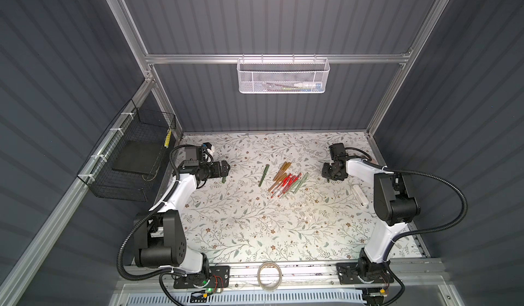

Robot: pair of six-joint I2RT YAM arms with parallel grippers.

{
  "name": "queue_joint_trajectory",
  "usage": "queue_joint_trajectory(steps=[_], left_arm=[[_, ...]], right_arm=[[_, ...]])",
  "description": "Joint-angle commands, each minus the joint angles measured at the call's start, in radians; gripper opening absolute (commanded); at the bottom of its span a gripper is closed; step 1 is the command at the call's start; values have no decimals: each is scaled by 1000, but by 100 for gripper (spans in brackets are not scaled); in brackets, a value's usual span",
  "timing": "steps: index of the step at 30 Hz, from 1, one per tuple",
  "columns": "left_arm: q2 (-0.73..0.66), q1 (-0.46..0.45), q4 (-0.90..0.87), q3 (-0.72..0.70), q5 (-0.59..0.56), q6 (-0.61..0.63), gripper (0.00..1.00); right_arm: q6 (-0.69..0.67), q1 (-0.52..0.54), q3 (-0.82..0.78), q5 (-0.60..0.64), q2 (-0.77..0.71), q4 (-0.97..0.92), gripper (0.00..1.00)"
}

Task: Remove pen caps from pens
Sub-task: Place the pen at the center of the table.

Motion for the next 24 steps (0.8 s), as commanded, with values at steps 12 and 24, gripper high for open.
queue_joint_trajectory(steps=[12, 24], left_arm=[[3, 9, -5, 24, 40, -15, 100], [9, 8, -16, 45, 86, -16, 100]], right_arm=[[-2, -11, 121, 22, 96, -152, 13], [-6, -11, 122, 18, 95, -150, 30]])
